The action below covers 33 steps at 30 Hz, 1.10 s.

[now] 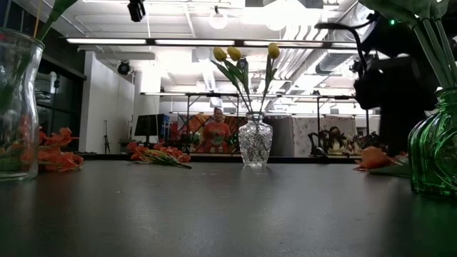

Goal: Sort flowers into vase by color
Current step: Put the orange tulip into the bottom transparent vase

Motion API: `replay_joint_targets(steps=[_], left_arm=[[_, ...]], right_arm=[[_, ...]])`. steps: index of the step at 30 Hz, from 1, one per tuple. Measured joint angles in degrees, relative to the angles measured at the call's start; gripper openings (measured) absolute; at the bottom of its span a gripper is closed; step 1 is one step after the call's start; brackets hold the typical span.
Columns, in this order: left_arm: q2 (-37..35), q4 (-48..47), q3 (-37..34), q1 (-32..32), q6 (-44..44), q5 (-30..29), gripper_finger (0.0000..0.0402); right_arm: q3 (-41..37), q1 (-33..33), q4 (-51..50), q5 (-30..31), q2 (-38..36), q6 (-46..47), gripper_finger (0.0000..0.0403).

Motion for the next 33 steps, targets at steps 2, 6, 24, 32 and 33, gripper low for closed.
replay_joint_targets(steps=[2,6,24,32,33], left_arm=[[0.0,0.0,0.0,0.0,0.0,0.0,0.0193],[0.0,0.0,0.0,0.0,0.0,0.0,0.0193],[0.0,-0.5,0.0,0.0,0.1,0.2,0.0193],[0.0,-0.5,0.0,0.0,0.1,0.2,0.0193],[0.0,-0.5,0.0,0.0,0.1,0.2,0.0193]], right_arm=[[0.0,0.0,1.0,0.3,0.0,-0.1,0.0169],[0.0,0.0,-1.1,0.3,0.0,-1.3,0.0169],[4.0,11.9,-13.6,5.0,-2.2,7.8,0.0169],[4.0,13.9,-12.2,9.2,-1.9,10.2,0.0169],[4.0,13.9,-12.7,9.5,-1.6,10.2,0.0169]])
